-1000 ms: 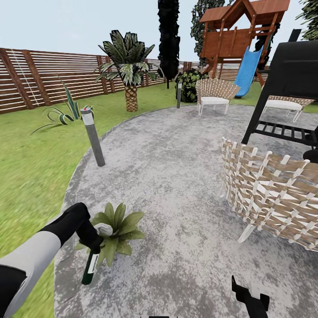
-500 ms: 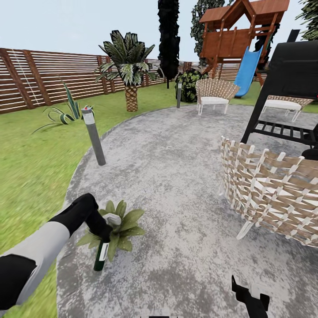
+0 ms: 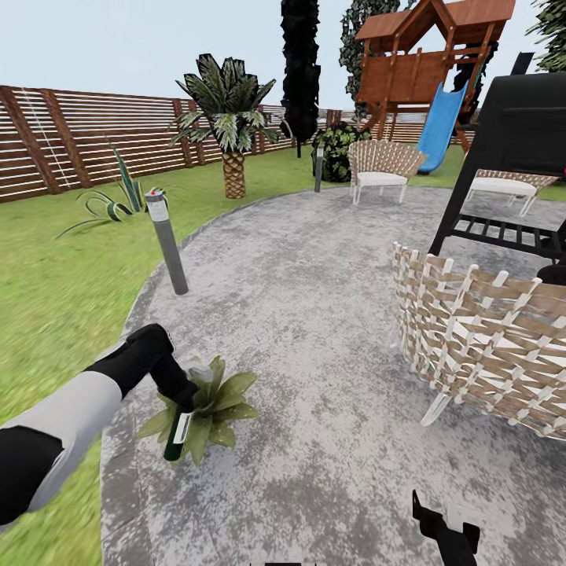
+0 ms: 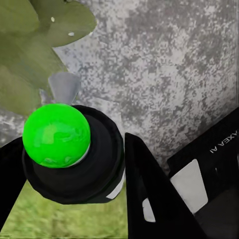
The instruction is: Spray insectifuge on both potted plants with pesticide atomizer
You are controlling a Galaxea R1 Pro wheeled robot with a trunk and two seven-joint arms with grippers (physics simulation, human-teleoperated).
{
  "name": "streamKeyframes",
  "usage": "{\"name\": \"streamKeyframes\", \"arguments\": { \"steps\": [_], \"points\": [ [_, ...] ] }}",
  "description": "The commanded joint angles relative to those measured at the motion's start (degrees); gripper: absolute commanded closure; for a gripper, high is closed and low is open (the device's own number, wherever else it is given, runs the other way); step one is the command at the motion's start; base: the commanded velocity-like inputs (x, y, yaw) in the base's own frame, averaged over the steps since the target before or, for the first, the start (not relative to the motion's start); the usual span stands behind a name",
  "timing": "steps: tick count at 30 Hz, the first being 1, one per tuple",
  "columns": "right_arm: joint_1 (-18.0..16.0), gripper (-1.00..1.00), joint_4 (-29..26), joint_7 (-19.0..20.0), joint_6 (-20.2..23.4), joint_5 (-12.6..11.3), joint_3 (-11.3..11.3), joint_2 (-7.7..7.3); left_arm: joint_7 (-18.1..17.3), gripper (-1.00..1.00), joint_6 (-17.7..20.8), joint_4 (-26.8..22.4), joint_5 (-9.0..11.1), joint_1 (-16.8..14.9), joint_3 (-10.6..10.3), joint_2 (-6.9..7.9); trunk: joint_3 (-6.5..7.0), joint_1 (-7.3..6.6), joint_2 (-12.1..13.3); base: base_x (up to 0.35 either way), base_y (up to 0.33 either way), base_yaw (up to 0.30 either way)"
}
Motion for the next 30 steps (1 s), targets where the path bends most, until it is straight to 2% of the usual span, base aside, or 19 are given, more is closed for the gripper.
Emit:
{"name": "streamKeyframes", "arguments": {
  "steps": [1,2,3,4,12,16,18,20,22,25,30],
  "points": [
    [0.0,-1.00,0.0,0.1,-0.2,-0.5,0.1,-0.01,-1.0,1.00,0.5,-0.1,-0.4,0.0,-0.5,0.33,-0.05,-0.01,0.0,0.000,0.000,0.000],
    [0.0,-1.00,0.0,0.1,-0.2,-0.5,0.1,-0.01,-1.3,1.00,0.5,-0.1,-0.4,0.1,-1.0,0.74,-0.05,-0.01,0.0,0.000,0.000,0.000],
    [0.0,-1.00,0.0,0.1,-0.2,-0.5,0.1,-0.01,-1.6,1.00,0.4,-0.2,-0.5,0.3,-1.3,2.07,-0.05,-0.01,0.0,0.000,0.000,0.000],
    [0.0,-1.00,0.0,0.1,-0.2,-0.5,0.1,-0.01,-1.6,1.00,0.5,-0.2,-0.5,0.3,-1.4,2.34,-0.05,-0.01,0.0,0.000,0.010,0.000],
    [-0.1,-1.00,0.0,0.1,-0.2,-0.6,0.1,-0.01,-1.7,1.00,0.5,-0.3,-0.6,0.4,-1.4,2.72,-0.05,-0.01,0.0,0.000,0.229,0.000],
    [0.0,-1.00,0.0,0.0,-0.2,-0.6,0.1,-0.01,-1.5,1.00,0.5,-0.3,-0.7,0.5,-1.6,2.71,0.03,-0.01,0.0,0.000,0.074,-0.059],
    [0.0,-1.00,0.0,0.0,-0.2,-0.6,0.1,-0.01,-1.5,1.00,0.5,-0.3,-2.1,0.5,-1.6,2.72,0.12,-0.01,0.0,0.000,0.010,-0.155],
    [0.0,-1.00,0.0,0.0,-0.2,-0.6,0.1,-0.01,-1.6,1.00,0.5,-0.2,-4.8,0.5,-1.6,2.75,0.17,-0.01,0.0,0.000,0.004,-0.082],
    [0.0,-1.00,0.0,0.0,-0.2,-0.6,0.1,-0.01,-1.7,1.00,0.5,-0.2,-6.2,0.5,-1.5,2.75,0.19,-0.01,0.0,0.000,0.001,-0.029],
    [0.0,-1.00,0.0,0.0,-0.2,-0.6,0.1,-0.01,-1.8,1.00,0.6,-0.3,-6.9,0.5,-1.2,2.50,0.20,-0.01,0.0,0.000,0.000,-0.010],
    [0.0,-1.00,0.0,0.0,-0.2,-0.6,0.1,-0.01,-1.9,1.00,0.8,-0.3,-7.0,0.5,-0.8,2.16,0.20,-0.01,0.0,0.088,0.000,-0.001]
  ]
}}
